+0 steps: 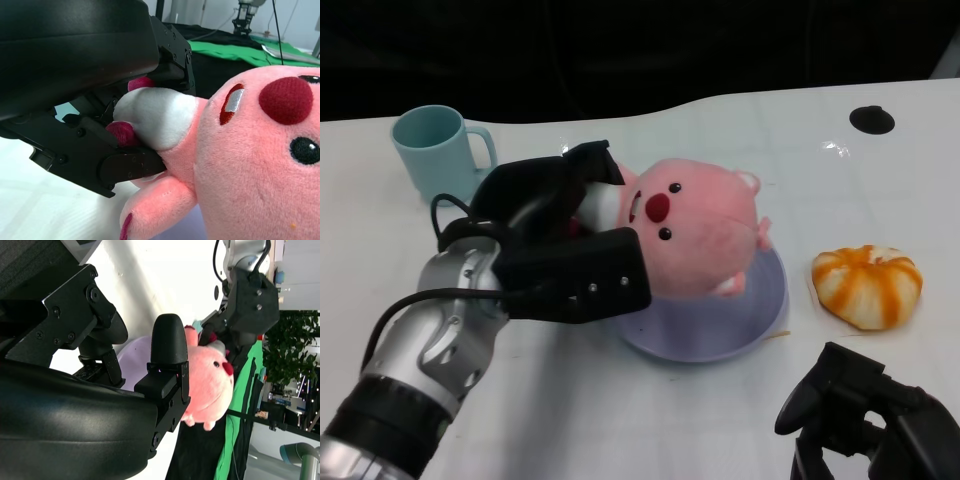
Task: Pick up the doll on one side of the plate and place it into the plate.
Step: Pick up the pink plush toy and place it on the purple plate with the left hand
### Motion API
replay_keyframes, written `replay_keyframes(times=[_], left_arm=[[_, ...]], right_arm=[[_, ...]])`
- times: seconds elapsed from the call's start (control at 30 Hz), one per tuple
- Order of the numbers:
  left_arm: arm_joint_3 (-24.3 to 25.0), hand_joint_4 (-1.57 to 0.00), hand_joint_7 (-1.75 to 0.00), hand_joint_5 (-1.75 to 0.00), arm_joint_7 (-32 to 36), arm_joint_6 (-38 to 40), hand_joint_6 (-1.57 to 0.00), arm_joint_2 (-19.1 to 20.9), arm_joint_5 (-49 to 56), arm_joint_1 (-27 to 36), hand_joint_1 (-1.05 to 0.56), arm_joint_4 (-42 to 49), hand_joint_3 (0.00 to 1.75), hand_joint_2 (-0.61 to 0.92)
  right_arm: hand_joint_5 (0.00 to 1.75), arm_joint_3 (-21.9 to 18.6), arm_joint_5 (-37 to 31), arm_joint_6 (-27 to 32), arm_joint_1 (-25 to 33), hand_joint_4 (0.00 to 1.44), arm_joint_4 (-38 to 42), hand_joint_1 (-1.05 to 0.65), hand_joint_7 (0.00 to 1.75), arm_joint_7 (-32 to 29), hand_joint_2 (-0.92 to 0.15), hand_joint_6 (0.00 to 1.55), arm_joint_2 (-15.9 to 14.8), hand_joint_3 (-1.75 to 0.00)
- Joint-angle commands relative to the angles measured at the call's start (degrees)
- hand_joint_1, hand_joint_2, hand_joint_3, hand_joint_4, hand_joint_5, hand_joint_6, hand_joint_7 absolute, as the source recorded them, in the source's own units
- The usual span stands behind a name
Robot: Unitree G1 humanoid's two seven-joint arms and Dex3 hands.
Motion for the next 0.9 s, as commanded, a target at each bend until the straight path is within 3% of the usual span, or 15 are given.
replay_keyframes(times=[0.03, 0.07, 0.17, 0.2, 0.3, 0.43, 0.47, 0.5, 0.53, 0.6, 0.63, 0.7, 0.73, 0.8, 0.9], left_arm=[[-0.67, -0.91, -1.75, -1.75, 0.05, 0.22, -0.71, -1.24, 0.14, -2.28, -0.15, 2.33, 1.00, 0.51], [-0.87, -0.90, -1.75, -1.75, -0.27, 0.72, -0.69, -1.78, 0.07, -2.71, -0.16, 3.06, 0.97, 0.53], [-1.51, -0.89, -1.69, -1.75, -0.01, 0.81, -0.65, -2.68, 0.24, -3.61, -0.19, 5.16, 0.62, 0.71], [-1.67, -0.88, -1.72, -1.75, 0.19, 0.39, -0.65, -2.84, 0.13, -3.84, -0.18, 5.93, 0.63, 0.71], [-2.29, -0.88, -1.74, -1.75, 0.41, -0.16, -0.69, -3.12, 0.30, -4.49, -0.15, 7.60, 0.96, 0.56], [-2.39, -0.89, -1.75, -1.75, -1.82, -1.10, -0.72, -3.57, -1.29, -5.10, -0.13, 9.25, 1.01, 0.49], [-2.34, -0.84, -1.53, -1.75, -2.83, -1.33, -0.73, -3.60, -1.88, -5.14, -0.16, 9.29, 1.02, 0.48], [-2.30, -0.78, -1.15, -1.68, -3.49, -1.50, -0.77, -3.62, -2.24, -5.16, -0.21, 9.30, 0.90, 0.53], [-2.42, -0.77, -0.99, -1.66, -4.46, -1.37, -0.79, -3.53, -2.42, -5.10, -0.22, 8.96, 0.84, 0.56], [-2.68, -0.72, -0.55, -1.56, -6.02, -0.79, -0.80, -3.31, -2.49, -4.97, -0.29, 8.26, 0.46, 0.78], [-2.67, -0.61, -0.31, -1.28, -7.42, 0.26, -0.75, -3.28, -2.64, -4.90, -0.36, 7.60, 0.34, 0.86], [-2.52, -0.60, -0.08, -0.69, -9.60, 2.12, -0.65, -3.27, -2.88, -4.74, -0.46, 6.39, 0.30, 0.91], [-2.51, -0.60, -0.06, -0.61, -11.78, 3.03, -0.64, -2.96, -3.29, -4.65, -0.47, 5.37, 0.30, 0.91], [-2.80, -0.36, -0.01, -0.31, -15.57, 4.26, -0.37, -1.96, -3.54, -4.25, -0.71, 2.93, 0.45, 0.92], [-2.90, -0.22, 0.00, -0.20, -17.74, 5.35, -0.22, -1.23, -3.22, -3.39, -0.82, 0.25, 0.51, 0.92]], right_arm=[[1.75, -0.03, 0.38, 0.11, 0.40, 0.72, -0.86, 0.10, 1.57, 0.01, -0.44, 0.58, -0.32, -1.38], [1.75, 0.05, 0.30, 0.05, 0.45, 0.72, -0.87, 0.11, 1.57, -0.02, -0.45, 0.58, -0.33, -1.38], [1.75, 0.28, 0.13, -0.11, 0.56, 0.72, -0.92, 0.11, 1.57, -0.13, -0.45, 0.58, -0.30, -1.38], [1.75, 0.33, 0.16, -0.27, 0.56, 0.72, -0.87, 0.11, 1.57, -0.08, -0.45, 0.58, -0.31, -1.38], [1.75, 0.45, 0.18, -0.54, 0.55, 0.73, -0.80, 0.10, 1.58, -0.02, -0.44, 0.58, -0.32, -1.38], [1.75, 0.52, -0.21, -0.57, 0.54, 0.73, -0.78, 0.09, 1.58, -0.18, -0.44, 0.59, -0.38, -1.38], [1.75, 0.54, -0.30, -0.59, 0.54, 0.73, -0.82, 0.09, 1.58, -0.18, -0.43, 0.59, -0.41, -1.38], [1.75, 0.55, -0.35, -0.60, 0.53, 0.73, -0.85, 0.09, 1.58, -0.18, -0.43, 0.59, -0.43, -1.38], [1.75, 0.55, -0.39, -0.39, 0.57, 0.73, -1.01, 0.09, 1.58, -0.21, -0.43, 0.59, -0.42, -1.39], [1.75, 0.51, -0.20, 0.01, 0.67, 0.73, -1.27, 0.09, 1.58, -0.21, -0.43, 0.59, -0.39, -1.39], [1.75, 0.45, -0.01, 0.05, 0.69, 0.73, -1.28, 0.10, 1.58, -0.16, -0.43, 0.59, -0.36, -1.39], [1.75, 0.35, 0.33, -0.07, 0.71, 0.73, -1.18, 0.10, 1.58, -0.05, -0.43, 0.59, -0.33, -1.40], [1.75, 0.28, 0.33, -0.28, 0.69, 0.73, -1.08, 0.10, 1.58, 0.00, -0.43, 0.58, -0.40, -1.40], [1.75, 0.19, 0.43, -0.43, 0.65, 0.73, -1.03, 0.10, 1.58, 0.09, -0.43, 0.58, -0.46, -1.40], [1.75, 0.07, 0.42, -0.67, 0.57, 0.73, -0.89, 0.10, 1.58, 0.19, -0.43, 0.58, -0.57, -1.40]])
